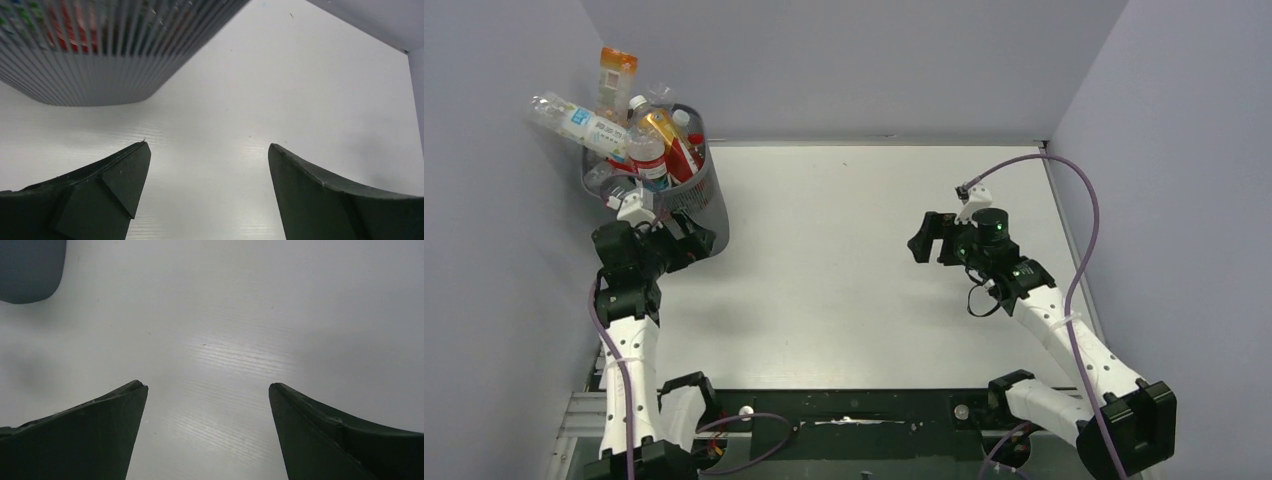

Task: Put the plastic bottles in the bin
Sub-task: Reset both arms

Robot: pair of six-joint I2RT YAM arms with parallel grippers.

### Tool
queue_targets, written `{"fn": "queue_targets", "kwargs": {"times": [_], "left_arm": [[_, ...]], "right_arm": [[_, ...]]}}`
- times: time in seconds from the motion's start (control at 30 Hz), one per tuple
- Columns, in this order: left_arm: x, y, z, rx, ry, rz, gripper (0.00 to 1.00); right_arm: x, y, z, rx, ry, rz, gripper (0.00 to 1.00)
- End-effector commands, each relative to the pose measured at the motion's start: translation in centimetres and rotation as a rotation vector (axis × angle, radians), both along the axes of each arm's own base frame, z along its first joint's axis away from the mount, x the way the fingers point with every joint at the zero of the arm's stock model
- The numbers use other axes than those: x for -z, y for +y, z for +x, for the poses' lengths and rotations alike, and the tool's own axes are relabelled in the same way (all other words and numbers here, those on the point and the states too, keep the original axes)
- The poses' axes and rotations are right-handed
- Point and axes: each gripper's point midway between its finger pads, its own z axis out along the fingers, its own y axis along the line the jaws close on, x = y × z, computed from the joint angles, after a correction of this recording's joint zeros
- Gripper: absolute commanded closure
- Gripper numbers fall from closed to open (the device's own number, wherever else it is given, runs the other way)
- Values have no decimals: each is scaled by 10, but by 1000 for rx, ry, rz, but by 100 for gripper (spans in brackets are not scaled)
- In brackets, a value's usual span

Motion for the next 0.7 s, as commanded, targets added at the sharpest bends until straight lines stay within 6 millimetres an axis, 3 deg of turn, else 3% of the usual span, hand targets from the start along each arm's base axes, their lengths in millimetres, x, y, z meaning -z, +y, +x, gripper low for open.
{"fn": "queue_targets", "kwargs": {"times": [0.0,0.13,0.27,0.3,0.43,0.67], "left_arm": [[-13,-23,5,58,-133,17,11],[6,-28,9,29,-135,-13,11],[-19,-40,25,36,-235,-77,11],[-16,-39,28,18,-241,-53,11],[22,-24,33,-85,-214,24,11],[60,4,35,-189,-254,165,11]], "right_arm": [[-14,-32,14,151,-132,-66,2],[-9,-63,15,278,-194,-141,2],[-3,-90,16,404,-250,-183,2],[-3,-97,17,436,-269,-193,2],[3,-130,18,578,-309,-248,2],[27,-185,12,770,-328,-262,2]]}}
